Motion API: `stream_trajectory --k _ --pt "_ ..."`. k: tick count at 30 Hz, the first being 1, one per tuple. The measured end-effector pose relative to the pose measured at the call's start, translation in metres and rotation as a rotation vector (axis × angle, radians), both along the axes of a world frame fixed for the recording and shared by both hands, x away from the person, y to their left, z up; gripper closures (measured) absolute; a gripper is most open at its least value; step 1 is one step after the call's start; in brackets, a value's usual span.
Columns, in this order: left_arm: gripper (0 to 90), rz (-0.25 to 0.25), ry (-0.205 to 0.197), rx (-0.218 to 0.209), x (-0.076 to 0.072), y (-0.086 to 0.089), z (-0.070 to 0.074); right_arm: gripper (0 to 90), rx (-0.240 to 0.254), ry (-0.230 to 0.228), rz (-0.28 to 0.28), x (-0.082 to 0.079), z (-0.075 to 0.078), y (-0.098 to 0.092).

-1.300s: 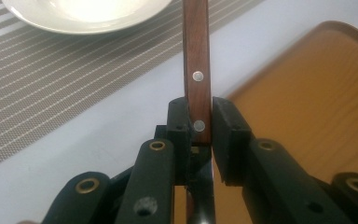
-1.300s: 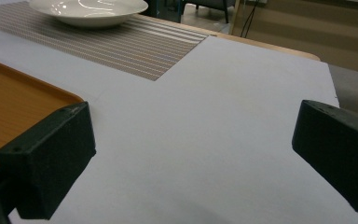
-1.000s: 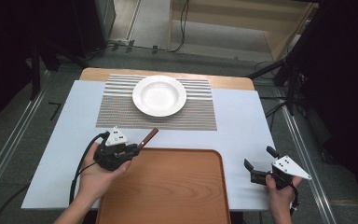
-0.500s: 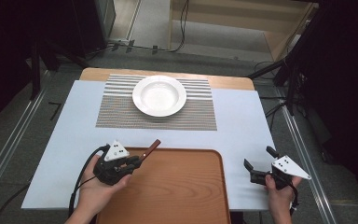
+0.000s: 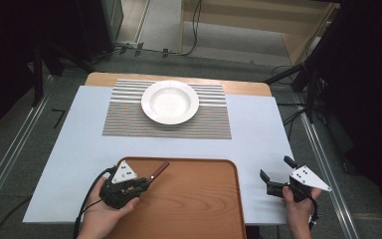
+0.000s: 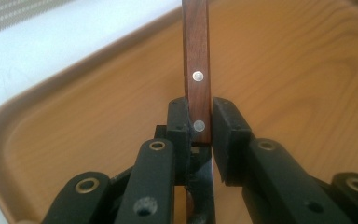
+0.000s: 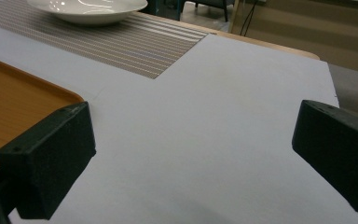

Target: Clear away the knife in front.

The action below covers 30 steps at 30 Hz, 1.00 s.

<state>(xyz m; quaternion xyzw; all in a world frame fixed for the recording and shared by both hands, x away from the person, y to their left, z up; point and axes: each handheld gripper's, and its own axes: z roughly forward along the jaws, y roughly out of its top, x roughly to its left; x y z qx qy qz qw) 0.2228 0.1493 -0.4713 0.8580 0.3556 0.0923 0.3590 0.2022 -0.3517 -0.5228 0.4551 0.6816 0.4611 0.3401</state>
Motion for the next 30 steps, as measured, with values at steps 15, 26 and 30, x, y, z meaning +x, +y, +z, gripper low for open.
stream_trajectory --k 15,26,30 --pt "76.7 0.017 0.057 0.051 0.000 0.002 -0.019 0.0 -0.002 0.001 -0.002 0.001 0.000 0.000" --pt "71.9 -0.019 0.006 -0.025 0.003 0.002 -0.014 0.0 -0.006 0.002 -0.001 0.001 0.000 0.000" --pt "88.9 -0.083 -0.028 -0.028 0.006 -0.010 -0.008 0.0 -0.008 0.002 -0.001 0.001 0.000 0.000"
